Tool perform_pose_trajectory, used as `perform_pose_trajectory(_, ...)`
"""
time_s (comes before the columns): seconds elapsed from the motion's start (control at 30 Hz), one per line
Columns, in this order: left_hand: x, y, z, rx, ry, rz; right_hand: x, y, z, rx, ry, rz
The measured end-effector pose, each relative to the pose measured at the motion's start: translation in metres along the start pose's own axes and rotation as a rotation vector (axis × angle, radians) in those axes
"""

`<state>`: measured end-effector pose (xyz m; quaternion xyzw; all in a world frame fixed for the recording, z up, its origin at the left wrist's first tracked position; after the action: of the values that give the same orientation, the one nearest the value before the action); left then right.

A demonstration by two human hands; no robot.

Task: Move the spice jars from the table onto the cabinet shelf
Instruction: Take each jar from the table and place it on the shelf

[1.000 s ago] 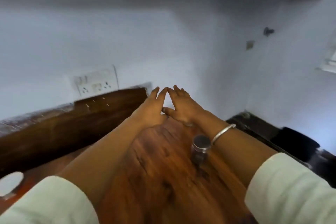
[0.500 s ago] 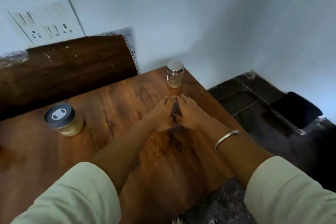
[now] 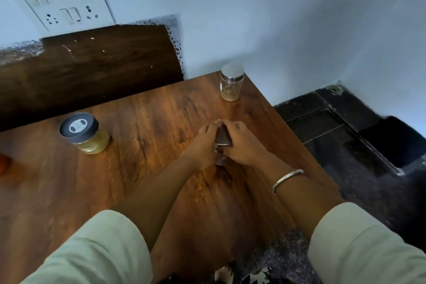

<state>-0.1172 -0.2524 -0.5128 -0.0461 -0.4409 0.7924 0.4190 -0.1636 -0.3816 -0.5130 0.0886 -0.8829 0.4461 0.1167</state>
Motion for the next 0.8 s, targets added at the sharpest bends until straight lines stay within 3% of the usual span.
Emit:
perform_pose_trajectory(0.2,0.033,-0.011,-0.021,0.150,-0.023,0.232,-0.004,0.003,-0.038,-0.008,-0.069,0.127)
perform_pose_trajectory(0.5,0.100,-0.052,-0.056,0.258,-0.092,0.395,-0.012,0.026,-0.127,-0.010,-0.228,0.207)
perform_pose_trajectory(0.8,0.196,-0.118,-0.102,0.524,0.051,0.517,-0.015,0.051,-0.216,-0.330,-0.315,-0.025)
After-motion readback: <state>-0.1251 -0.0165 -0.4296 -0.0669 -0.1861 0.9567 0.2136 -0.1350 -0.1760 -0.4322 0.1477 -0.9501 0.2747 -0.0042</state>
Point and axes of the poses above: each hand's wrist, its own x-axis away from the middle knuckle, its own y-axis out of the palm, z = x × y, the point moved 2 cm from there along -x, towards the middle knuckle, and after that the axes turned 11 degrees about -z, right-handed, at the moved point
